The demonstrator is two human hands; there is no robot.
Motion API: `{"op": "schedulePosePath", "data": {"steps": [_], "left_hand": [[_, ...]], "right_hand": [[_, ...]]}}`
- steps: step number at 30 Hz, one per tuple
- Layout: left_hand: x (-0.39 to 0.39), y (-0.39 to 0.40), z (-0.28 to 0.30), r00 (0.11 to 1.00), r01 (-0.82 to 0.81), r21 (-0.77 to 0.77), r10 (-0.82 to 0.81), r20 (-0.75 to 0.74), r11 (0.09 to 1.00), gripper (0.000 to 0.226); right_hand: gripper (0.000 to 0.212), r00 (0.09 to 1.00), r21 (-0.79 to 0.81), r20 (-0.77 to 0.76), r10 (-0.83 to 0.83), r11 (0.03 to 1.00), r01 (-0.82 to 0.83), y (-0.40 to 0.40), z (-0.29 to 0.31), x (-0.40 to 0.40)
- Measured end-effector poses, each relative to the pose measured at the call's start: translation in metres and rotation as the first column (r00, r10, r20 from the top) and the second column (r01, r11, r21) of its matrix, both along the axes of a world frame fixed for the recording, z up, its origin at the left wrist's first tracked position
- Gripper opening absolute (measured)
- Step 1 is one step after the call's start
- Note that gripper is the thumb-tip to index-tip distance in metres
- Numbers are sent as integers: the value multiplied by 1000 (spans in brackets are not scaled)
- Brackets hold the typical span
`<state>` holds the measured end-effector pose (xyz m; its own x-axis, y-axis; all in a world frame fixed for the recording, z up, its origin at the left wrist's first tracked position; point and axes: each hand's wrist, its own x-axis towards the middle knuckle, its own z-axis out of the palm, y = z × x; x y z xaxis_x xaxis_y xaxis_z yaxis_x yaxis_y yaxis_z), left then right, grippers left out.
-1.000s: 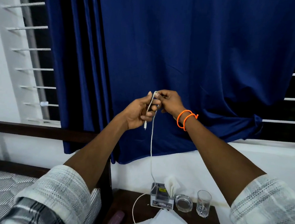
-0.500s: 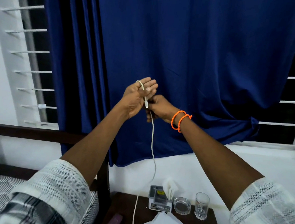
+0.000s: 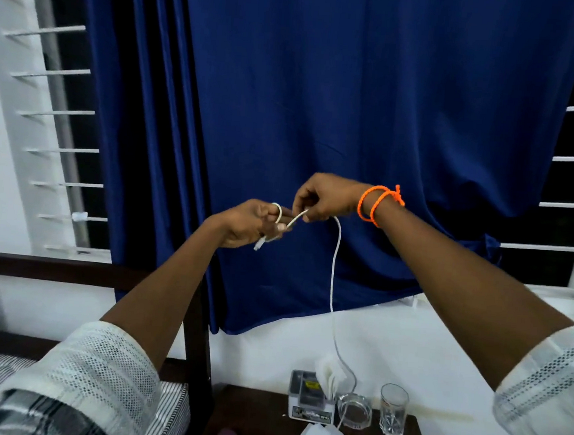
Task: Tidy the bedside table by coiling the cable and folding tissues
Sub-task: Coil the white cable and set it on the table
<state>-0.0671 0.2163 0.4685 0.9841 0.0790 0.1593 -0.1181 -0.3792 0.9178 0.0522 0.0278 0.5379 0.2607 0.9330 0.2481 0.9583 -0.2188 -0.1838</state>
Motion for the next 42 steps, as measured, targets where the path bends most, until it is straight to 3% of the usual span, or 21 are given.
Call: {"op": "schedulePosePath", "data": {"steps": [3, 7, 10, 13, 18, 21, 24, 28, 32, 38, 42], "left_hand": [[0, -5, -5, 985, 118, -113, -131, -116, 987, 40], [-1, -17, -7, 924, 310, -257, -353, -144, 915, 47], [-7, -25, -6, 873, 440, -341, -484, -54, 831, 47], [-9, -31, -1, 832, 540, -415, -541, 128, 732, 45], [-6, -41, 9, 832, 553, -478, -429, 351, 683, 42], [-1, -42, 13, 842, 508, -521, -268, 468, 686, 39], [5, -37, 15, 866, 377, -545, -77, 494, 749, 35], [6, -26, 15, 909, 90, -458, 115, 400, 884, 34], [6, -20, 15, 907, -92, -318, 211, 364, 944, 34], [10, -9, 6, 853, -386, -92, 393, 343, 918, 31], [12, -6, -7, 866, -459, 163, 399, 303, 873, 25]], "right_hand": [[16, 998, 52, 58, 39, 998, -42, -7, 13, 3], [14, 993, 193, -25, 117, 975, -110, -9, 10, 13], [17, 974, 307, -153, 169, 945, -115, -8, -4, 20], [21, 902, 451, -334, 275, 887, -103, -6, -26, 19], [26, 628, 535, -650, 428, 845, -22, 7, -59, 2], [19, 531, 503, -750, 394, 861, 72, 19, -77, -8], [8, 462, 420, -807, 367, 907, 12, 23, -86, -15], [19, 584, 289, -775, 242, 957, -12, 22, -82, -12], [20, 702, 206, -694, 160, 978, -19, 14, -69, -5], [25, 853, 112, -519, 48, 994, 12, 2, -44, 2], [24, 940, 99, -335, 66, 994, -34, -6, -25, 7]]}}
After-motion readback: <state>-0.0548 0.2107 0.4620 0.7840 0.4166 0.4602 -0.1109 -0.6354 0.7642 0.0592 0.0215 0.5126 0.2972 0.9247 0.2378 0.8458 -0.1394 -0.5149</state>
